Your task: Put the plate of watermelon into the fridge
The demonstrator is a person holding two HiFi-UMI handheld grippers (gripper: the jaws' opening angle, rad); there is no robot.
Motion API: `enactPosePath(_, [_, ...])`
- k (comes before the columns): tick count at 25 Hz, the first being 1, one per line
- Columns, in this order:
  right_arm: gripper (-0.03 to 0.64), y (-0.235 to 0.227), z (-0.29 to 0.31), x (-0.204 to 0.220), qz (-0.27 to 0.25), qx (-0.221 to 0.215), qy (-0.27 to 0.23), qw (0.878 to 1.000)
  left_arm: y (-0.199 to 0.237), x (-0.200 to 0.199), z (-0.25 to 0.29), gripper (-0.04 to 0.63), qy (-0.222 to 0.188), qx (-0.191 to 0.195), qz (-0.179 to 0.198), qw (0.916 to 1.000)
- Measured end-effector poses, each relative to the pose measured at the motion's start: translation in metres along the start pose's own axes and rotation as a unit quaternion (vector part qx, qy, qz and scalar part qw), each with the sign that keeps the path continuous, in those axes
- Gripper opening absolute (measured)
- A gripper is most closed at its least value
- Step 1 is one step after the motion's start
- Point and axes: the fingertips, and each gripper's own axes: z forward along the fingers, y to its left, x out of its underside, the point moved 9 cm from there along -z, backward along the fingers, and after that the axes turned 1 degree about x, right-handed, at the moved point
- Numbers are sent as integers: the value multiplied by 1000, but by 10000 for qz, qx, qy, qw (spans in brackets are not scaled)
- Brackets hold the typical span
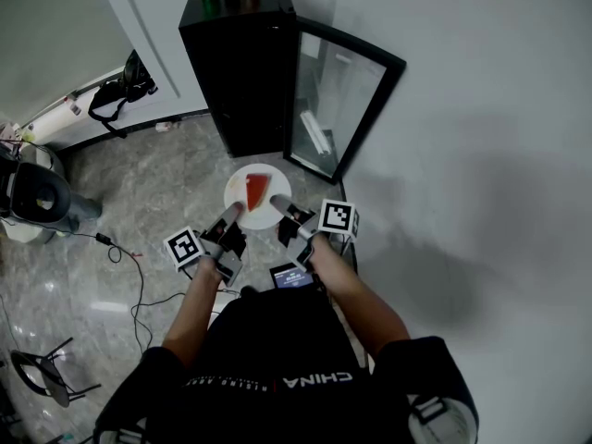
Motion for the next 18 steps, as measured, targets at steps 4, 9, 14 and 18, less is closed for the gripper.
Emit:
enactPosePath(4, [31, 1, -1, 1, 5, 58, -4, 10000, 1, 1, -1, 46, -11, 14, -65, 10000])
enactPosePath(9, [31, -2, -2, 1, 4, 82, 15, 10000, 1, 2, -1, 46, 7, -18, -86, 10000])
enactPosePath(14, [31, 2, -2, 3, 84, 82, 30, 9999, 1, 2, -2, 46, 21, -54, -104, 9999])
enactPosePath(18, [31, 3, -3, 2, 96, 105, 32, 9999, -2, 2, -2, 46, 21, -70, -95, 9999])
